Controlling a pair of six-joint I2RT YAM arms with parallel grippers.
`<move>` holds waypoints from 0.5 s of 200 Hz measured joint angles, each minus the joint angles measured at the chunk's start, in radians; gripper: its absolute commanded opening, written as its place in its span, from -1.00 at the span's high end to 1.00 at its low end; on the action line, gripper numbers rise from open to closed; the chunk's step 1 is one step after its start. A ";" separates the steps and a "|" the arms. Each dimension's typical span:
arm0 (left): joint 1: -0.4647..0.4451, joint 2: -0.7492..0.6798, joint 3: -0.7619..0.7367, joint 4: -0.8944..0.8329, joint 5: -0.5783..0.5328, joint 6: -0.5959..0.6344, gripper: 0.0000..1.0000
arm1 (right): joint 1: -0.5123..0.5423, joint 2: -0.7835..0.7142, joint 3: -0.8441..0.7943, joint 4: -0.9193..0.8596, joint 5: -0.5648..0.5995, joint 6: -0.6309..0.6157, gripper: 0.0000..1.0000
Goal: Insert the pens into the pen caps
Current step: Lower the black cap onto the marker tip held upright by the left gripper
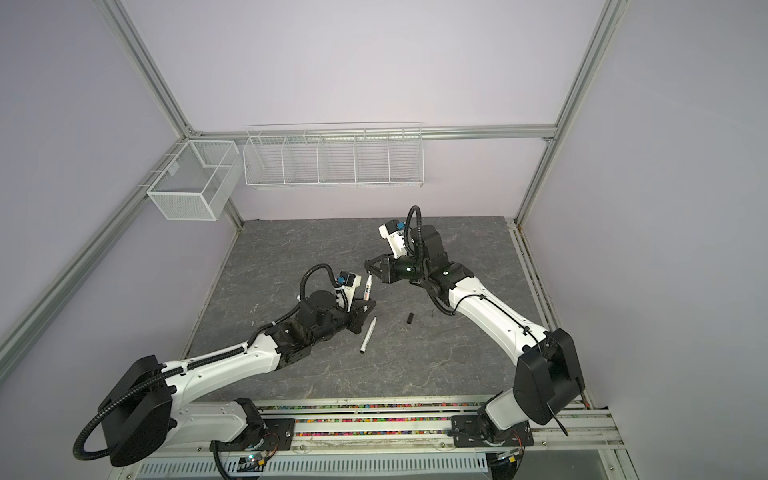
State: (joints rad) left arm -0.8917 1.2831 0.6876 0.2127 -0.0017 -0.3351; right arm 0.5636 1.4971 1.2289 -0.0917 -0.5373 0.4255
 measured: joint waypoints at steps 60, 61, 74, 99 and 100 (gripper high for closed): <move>0.000 0.000 0.000 0.000 0.002 0.000 1.00 | -0.001 0.000 0.021 -0.001 0.004 -0.003 0.86; 0.000 0.000 0.000 0.000 0.002 0.000 1.00 | -0.001 0.000 0.021 -0.001 0.004 -0.004 0.86; 0.000 0.000 0.000 0.000 0.002 0.000 1.00 | -0.001 0.000 0.021 -0.001 0.008 -0.008 0.86; 0.000 0.000 0.000 0.000 0.002 0.000 1.00 | -0.002 0.000 0.019 -0.008 0.016 -0.014 0.86; 0.000 0.000 0.000 0.000 0.002 0.000 1.00 | -0.002 0.000 0.019 -0.008 0.017 -0.015 0.86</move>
State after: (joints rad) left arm -0.8917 1.2827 0.6876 0.2131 0.0002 -0.3355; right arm 0.5617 1.4971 1.2480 -0.1001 -0.5201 0.4107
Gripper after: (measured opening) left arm 0.136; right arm 0.133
